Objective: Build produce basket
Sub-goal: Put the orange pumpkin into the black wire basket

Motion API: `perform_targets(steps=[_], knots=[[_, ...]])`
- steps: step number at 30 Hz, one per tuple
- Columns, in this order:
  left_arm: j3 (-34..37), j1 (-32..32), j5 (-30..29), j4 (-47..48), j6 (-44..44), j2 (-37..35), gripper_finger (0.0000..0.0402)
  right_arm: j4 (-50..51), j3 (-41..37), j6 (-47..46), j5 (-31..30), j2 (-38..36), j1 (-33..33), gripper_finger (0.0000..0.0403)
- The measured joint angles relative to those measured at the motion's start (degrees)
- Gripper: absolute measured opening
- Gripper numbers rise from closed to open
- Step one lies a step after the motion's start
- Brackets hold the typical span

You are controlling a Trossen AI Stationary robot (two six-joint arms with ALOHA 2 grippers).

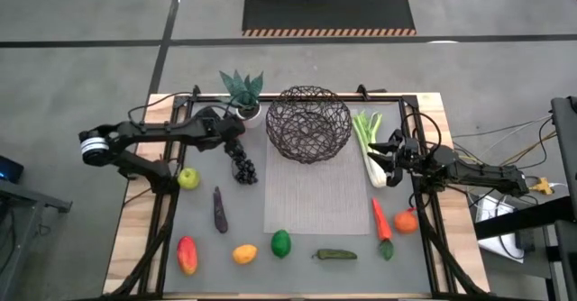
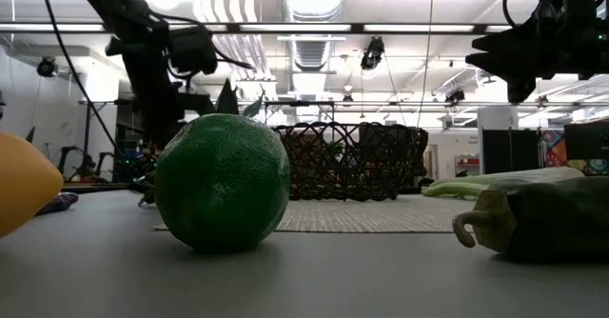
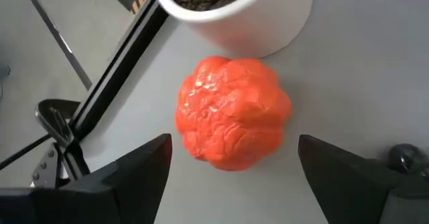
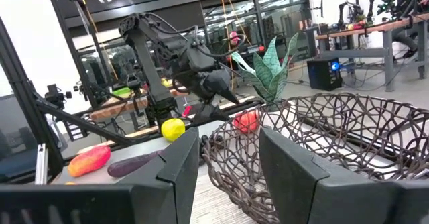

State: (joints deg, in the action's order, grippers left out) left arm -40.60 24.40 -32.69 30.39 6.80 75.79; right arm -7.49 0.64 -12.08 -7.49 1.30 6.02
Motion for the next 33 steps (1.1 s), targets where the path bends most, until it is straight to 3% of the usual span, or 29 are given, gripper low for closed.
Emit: perform_targets(steps=[19, 33], knots=[[0.0, 0.7, -0.7, -4.8, -1.7, 7.0, 0.0303, 0.0, 0.0, 0.0, 0.0, 0.0, 0.0, 0.0144], [0.0, 0.7, -1.0, -4.9, -1.5, 7.2, 0.0199, 0.0, 0.0, -0.4, 0.0, 0.0, 0.0, 0.0144]])
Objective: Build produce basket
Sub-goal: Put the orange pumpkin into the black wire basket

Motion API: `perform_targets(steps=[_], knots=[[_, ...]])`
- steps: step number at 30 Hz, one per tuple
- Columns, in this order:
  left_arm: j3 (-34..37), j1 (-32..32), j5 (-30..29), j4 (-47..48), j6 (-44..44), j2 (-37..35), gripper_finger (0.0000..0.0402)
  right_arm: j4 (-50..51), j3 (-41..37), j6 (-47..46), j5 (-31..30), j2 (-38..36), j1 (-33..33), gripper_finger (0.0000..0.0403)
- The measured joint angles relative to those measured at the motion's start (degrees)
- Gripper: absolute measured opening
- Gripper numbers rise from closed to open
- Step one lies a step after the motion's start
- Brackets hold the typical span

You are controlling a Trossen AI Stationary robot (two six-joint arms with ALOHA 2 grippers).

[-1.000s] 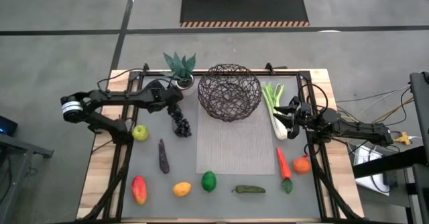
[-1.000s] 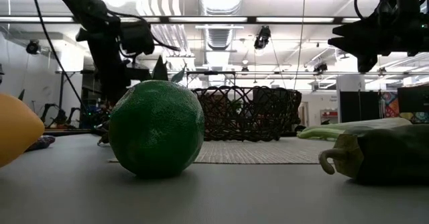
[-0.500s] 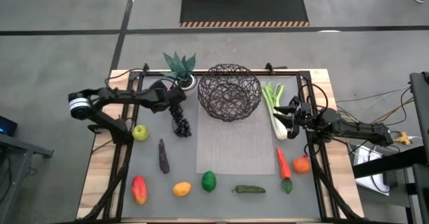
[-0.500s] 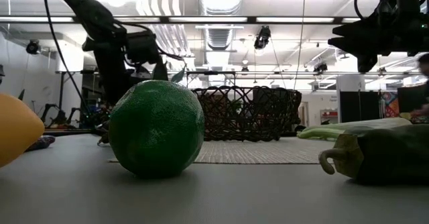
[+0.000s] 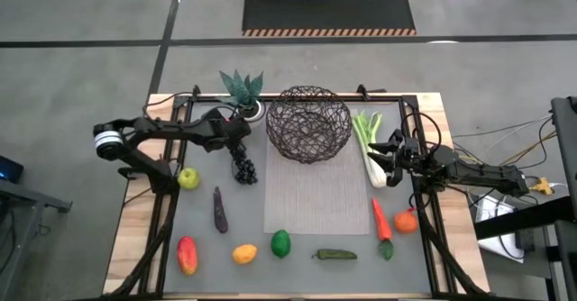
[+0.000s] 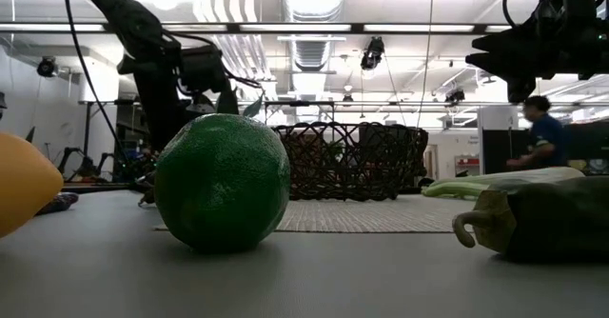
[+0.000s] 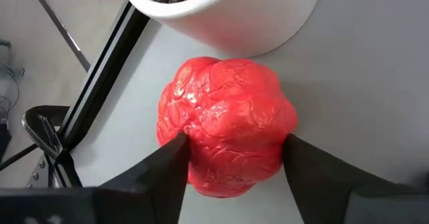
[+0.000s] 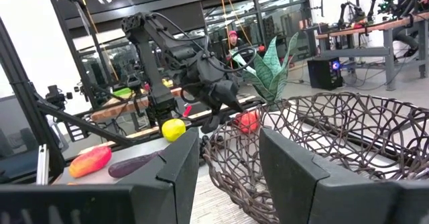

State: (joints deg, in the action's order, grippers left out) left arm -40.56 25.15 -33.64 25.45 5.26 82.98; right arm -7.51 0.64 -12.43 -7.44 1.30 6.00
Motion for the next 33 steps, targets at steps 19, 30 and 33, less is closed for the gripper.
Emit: perform_targets(steps=[19, 30, 33], knots=[[-0.8, -2.2, 14.9, 14.6, 6.8, -17.7, 0.0189, 1.3, 0.0, -0.6, 0.1, 0.0, 0.0, 0.0144], [1.0, -9.4, 32.1, -3.4, 11.4, -35.0, 0.0189, 0.5, 0.0, 1.6, 4.5, 0.0, -0.1, 0.0144], [3.5, -12.5, 32.2, -18.0, 13.4, -37.0, 0.0189, -4.4, 0.0, 5.0, 4.8, 0.9, -0.1, 0.0144]])
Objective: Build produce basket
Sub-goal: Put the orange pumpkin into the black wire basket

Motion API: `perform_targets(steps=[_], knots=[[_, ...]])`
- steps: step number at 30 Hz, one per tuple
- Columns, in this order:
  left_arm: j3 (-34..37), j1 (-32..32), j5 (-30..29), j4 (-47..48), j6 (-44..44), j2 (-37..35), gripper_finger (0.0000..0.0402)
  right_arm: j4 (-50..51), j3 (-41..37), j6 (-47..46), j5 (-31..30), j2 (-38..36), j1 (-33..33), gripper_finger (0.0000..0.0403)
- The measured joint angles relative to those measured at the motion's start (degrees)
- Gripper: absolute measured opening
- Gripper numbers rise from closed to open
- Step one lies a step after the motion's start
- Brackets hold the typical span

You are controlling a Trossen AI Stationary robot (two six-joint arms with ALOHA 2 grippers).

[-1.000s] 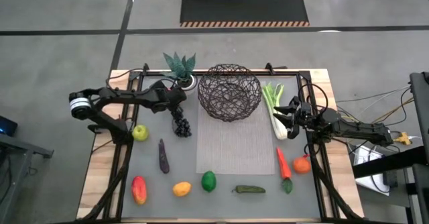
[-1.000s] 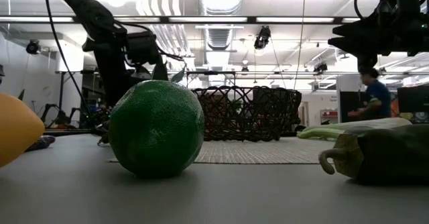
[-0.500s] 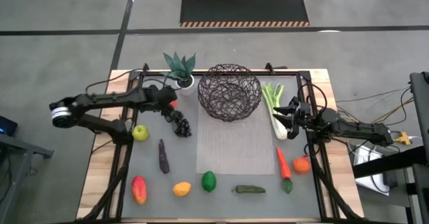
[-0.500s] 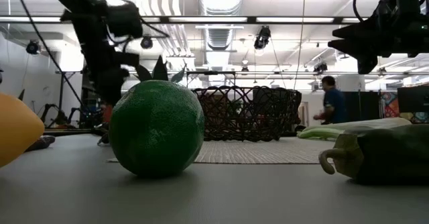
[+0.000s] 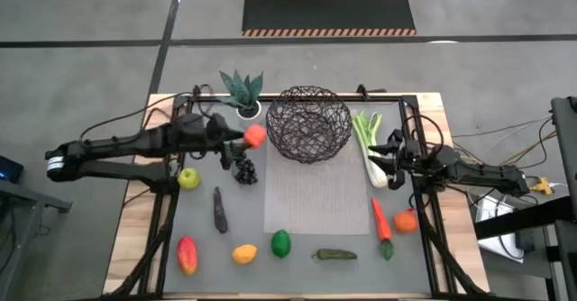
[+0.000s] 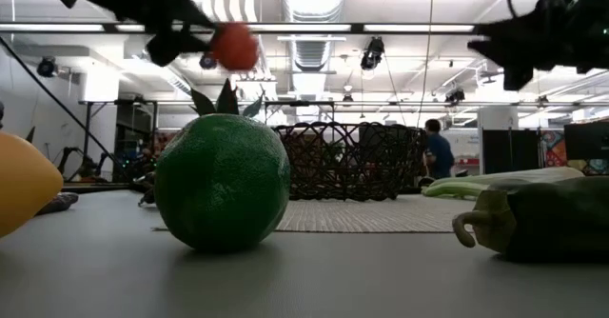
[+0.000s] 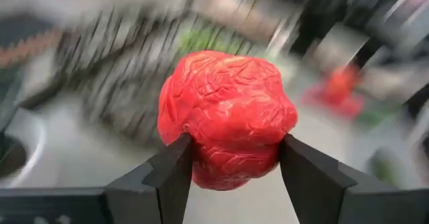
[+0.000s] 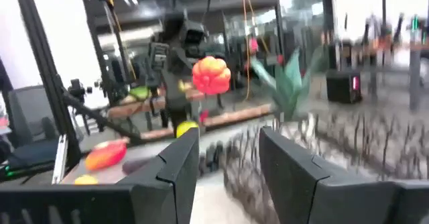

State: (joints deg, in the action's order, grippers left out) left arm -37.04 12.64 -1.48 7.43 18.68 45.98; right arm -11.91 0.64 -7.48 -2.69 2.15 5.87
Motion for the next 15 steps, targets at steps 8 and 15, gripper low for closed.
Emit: perform_targets(steps=[8, 15], knots=[[10.4, -4.4, -0.1, -41.5, 2.1, 5.2, 0.0189, -21.7, 0.0, 11.8, 0.2, 8.8, 0.0, 0.0144], [13.2, -5.3, -0.1, -65.9, 2.2, 18.2, 0.0189, -38.4, 0.0, 16.5, 0.2, 20.9, 0.0, 0.0144]])
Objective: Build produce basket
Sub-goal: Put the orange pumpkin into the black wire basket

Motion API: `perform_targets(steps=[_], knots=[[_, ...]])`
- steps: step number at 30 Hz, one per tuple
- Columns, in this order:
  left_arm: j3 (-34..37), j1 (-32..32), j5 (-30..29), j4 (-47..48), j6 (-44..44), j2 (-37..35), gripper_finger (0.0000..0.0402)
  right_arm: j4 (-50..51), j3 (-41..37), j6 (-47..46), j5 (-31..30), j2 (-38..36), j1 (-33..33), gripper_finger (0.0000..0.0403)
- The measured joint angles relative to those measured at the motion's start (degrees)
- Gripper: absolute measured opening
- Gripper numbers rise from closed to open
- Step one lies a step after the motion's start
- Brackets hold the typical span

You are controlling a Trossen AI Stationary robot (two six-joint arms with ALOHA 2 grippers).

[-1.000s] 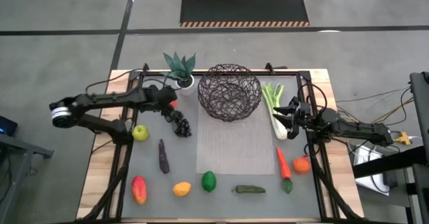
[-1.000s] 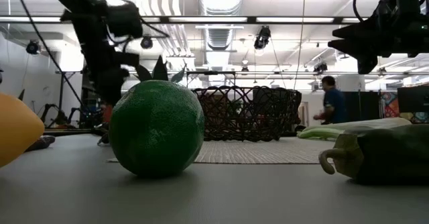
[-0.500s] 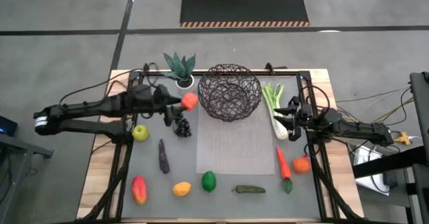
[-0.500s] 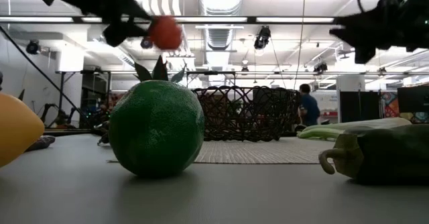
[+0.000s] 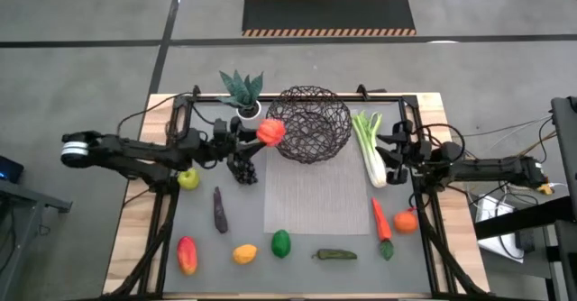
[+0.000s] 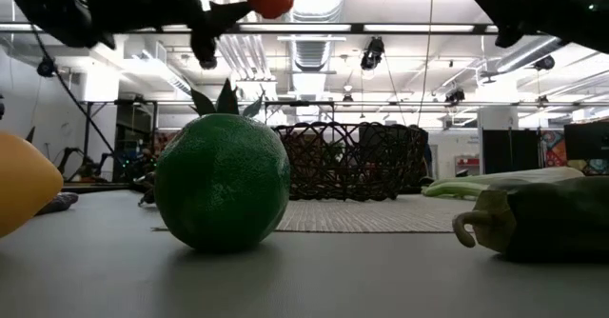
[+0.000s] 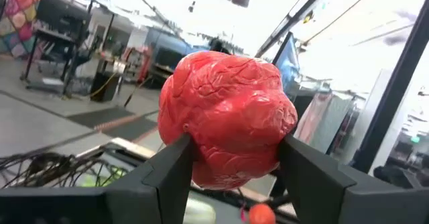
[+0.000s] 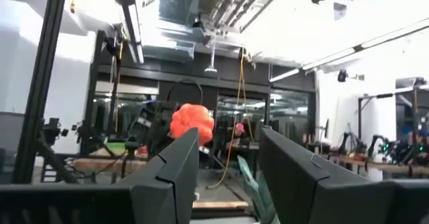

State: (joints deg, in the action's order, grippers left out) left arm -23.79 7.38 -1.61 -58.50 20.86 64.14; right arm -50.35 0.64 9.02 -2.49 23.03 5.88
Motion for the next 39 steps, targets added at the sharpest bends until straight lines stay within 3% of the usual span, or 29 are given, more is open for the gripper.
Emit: perform_targets(steps=[3, 10, 20, 28, 32, 39], knots=[[-0.9, -0.1, 0.0, -6.8, 1.3, 5.8, 0.0189, -6.0, 0.1, 2.0, -1.1, 5.5, 0.0, 0.0144], [-1.8, 0.0, -0.2, -19.4, 6.4, 16.0, 0.0189, -6.5, 7.2, 5.5, -3.5, 15.0, 0.0, 0.016], [-1.8, 0.0, -0.5, -29.3, 14.1, 26.7, 0.0189, 4.7, 19.8, 5.7, -3.7, 23.7, 0.0, 0.0265], [-1.8, 0.0, -0.5, -30.4, 16.3, 28.5, 0.0189, 27.3, 34.2, 7.6, -3.7, 30.5, 0.0, 0.0351], [-1.8, 0.0, -0.5, -30.5, 16.3, 27.8, 0.0189, 33.6, 39.3, 8.8, -3.8, 34.9, 0.0, 0.0358], [-1.8, 0.0, -0.6, -30.4, 16.3, 27.7, 0.0189, 35.2, 44.1, 12.4, -5.6, 41.9, 0.0, 0.0359]])
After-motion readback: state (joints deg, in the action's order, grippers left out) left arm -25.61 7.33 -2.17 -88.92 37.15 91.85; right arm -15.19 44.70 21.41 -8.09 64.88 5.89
